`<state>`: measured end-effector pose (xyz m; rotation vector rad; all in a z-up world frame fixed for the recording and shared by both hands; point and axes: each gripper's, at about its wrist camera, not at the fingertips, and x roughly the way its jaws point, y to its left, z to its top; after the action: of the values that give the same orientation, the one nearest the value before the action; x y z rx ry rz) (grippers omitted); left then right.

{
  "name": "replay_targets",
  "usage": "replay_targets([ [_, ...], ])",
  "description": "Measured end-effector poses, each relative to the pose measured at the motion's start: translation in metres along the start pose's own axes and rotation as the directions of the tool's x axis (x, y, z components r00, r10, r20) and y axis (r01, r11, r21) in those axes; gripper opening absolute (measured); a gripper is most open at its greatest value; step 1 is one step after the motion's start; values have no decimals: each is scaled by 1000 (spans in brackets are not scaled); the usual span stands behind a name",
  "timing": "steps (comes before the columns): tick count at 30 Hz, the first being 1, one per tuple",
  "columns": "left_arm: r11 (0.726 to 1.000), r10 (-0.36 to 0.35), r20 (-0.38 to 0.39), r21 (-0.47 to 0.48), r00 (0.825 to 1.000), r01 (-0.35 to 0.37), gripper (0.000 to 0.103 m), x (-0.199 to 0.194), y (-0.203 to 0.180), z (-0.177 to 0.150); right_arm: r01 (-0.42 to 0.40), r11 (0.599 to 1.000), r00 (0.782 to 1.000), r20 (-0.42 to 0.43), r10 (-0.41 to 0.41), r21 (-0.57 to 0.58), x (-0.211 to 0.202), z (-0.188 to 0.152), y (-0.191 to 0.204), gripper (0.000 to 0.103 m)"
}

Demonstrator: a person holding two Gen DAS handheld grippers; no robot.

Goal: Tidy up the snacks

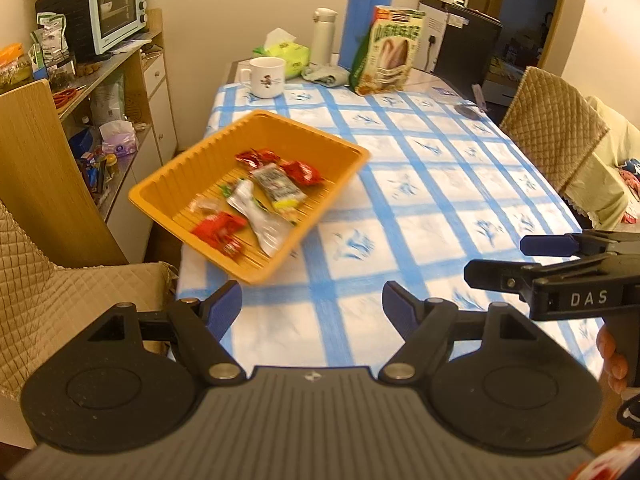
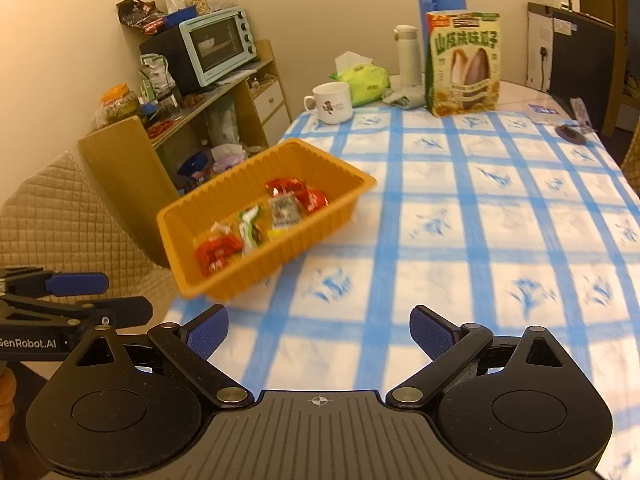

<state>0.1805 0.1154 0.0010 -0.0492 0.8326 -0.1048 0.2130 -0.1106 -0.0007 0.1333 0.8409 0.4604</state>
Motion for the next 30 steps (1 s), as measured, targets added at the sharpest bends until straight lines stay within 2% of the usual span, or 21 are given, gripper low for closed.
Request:
replay_targets([
  [15,1000,-14,-17,20,1000,14,76,-46,-80,-62,33,999,999,-16,-32,28,-89,-83,-37,97],
  [30,998,-42,-28,42,999,43,76,-65,-123,-98,63,996,998,-14,-62,65,-135,-123,-58,97],
])
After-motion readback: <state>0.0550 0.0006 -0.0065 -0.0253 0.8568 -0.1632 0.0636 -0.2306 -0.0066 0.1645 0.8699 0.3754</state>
